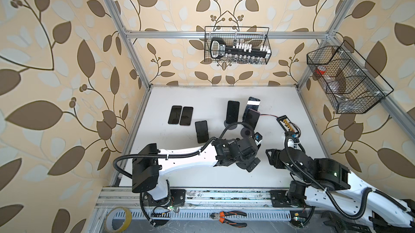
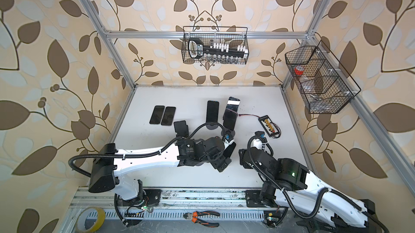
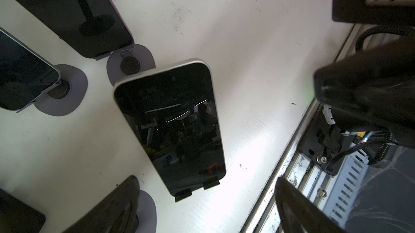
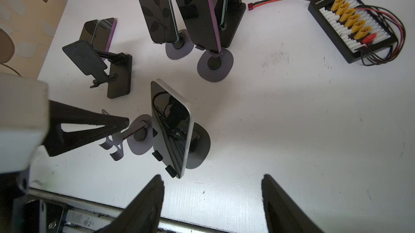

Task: Remove the phone from the phone stand

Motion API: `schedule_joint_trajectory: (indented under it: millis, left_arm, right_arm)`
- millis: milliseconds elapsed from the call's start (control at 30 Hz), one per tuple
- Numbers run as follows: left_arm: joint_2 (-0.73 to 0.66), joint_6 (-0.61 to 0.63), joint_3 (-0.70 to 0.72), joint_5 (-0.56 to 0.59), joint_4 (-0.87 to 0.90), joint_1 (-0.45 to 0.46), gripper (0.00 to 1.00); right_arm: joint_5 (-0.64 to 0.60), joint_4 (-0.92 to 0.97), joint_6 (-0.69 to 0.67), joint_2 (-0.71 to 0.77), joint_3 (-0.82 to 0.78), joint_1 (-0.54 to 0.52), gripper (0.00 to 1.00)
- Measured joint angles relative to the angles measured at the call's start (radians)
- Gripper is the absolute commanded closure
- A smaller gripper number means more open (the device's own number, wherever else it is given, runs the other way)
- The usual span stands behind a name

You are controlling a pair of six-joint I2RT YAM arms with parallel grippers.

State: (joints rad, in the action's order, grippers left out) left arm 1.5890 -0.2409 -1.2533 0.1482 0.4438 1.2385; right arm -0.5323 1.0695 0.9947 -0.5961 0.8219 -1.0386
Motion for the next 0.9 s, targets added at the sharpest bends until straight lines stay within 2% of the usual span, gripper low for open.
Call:
schedule_joint_trajectory:
  millis: [900]
  left_arm:
    - [0.042, -0.022, 0.0, 0.02, 0.0, 0.006, 0.03]
  right_arm:
    - [-0.011, 0.0, 0.003, 0.015, -0.005, 0.0, 0.31]
